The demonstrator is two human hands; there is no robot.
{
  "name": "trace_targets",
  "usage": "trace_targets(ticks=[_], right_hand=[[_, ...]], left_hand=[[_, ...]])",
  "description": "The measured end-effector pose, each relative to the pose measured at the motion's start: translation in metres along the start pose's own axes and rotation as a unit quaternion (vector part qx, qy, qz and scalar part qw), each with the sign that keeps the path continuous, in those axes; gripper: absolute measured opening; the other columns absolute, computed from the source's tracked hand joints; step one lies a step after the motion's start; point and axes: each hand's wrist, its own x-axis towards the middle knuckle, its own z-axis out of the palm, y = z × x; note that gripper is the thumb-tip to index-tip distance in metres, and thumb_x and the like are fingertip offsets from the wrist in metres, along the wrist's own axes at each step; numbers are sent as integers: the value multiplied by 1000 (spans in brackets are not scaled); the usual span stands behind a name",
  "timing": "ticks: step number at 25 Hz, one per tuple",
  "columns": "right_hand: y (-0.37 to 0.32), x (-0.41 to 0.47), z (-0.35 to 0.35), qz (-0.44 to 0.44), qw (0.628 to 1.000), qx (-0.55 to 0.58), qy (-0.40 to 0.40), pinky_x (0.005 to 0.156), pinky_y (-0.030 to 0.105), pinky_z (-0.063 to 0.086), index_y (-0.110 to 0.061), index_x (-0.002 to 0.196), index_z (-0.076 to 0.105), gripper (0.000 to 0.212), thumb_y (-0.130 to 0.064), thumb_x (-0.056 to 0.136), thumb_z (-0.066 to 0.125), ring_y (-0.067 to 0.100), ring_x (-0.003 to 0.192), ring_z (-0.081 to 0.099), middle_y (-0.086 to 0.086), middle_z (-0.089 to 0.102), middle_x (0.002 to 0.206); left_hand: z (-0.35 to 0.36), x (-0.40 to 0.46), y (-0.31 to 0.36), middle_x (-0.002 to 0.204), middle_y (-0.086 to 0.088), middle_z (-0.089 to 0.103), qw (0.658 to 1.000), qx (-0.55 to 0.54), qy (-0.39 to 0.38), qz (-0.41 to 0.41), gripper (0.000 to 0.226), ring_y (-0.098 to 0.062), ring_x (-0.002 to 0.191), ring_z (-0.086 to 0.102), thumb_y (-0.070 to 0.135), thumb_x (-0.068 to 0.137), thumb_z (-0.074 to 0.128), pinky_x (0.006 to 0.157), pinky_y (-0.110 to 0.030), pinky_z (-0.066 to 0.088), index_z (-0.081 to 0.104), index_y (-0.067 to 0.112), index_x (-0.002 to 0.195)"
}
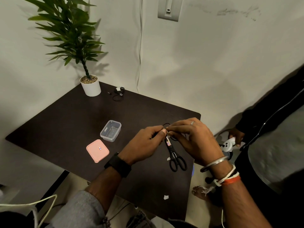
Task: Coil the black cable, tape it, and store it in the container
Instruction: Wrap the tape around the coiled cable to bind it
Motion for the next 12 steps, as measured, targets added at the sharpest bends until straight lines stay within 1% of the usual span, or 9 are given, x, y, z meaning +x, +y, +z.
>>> trace_targets(ticks=[2, 3, 6, 8, 10, 12], right_hand=[[-2, 0, -2, 5, 1000, -3, 1, 76, 37, 53, -31, 106, 77, 18, -32, 88, 72, 17, 98, 61, -13, 74, 106], [-3, 0, -3, 7, 1000, -15, 4, 75, 38, 53, -32, 105, 77, 19, -34, 87, 73, 18, 97, 61, -13, 74, 105], [-7, 0, -5, 4, 998, -61, 10, 72, 38, 51, -35, 103, 78, 20, -39, 83, 74, 18, 95, 61, -15, 74, 103], [-8, 0, -7, 0, 997, -77, 17, 72, 38, 49, -36, 100, 78, 20, -42, 82, 74, 19, 94, 61, -16, 74, 101], [-10, 0, -8, 2, 996, -83, 18, 73, 39, 49, -36, 99, 78, 21, -46, 82, 70, 19, 93, 61, -16, 74, 101], [-11, -1, -8, 5, 996, -85, 16, 74, 40, 49, -36, 98, 78, 21, -47, 82, 69, 19, 94, 61, -16, 74, 101]], left_hand=[[0, 1, 1, 70, -5, 56, 1000, 16, 6, 12, 36, -8, 61, 48, 45, 101, 41, 60, -38, 44, 61, 20, 85], [0, 2, 3, 70, -6, 56, 1000, 19, 8, 16, 34, -9, 61, 48, 41, 103, 41, 60, -40, 44, 60, 19, 84], [0, 2, 5, 69, 0, 54, 1000, 22, 11, 18, 33, -10, 60, 47, 37, 105, 42, 59, -39, 43, 59, 20, 82], [1, 2, 7, 70, -2, 56, 999, 31, 7, 17, 32, -11, 61, 49, 36, 106, 41, 60, -39, 44, 60, 23, 84], [2, 3, 7, 70, -5, 58, 999, 42, 8, 19, 31, -11, 60, 49, 36, 106, 42, 59, -36, 42, 60, 27, 83], [1, 3, 9, 68, -1, 57, 998, 62, 11, 25, 31, -9, 58, 48, 37, 106, 42, 57, -35, 42, 57, 30, 80]])
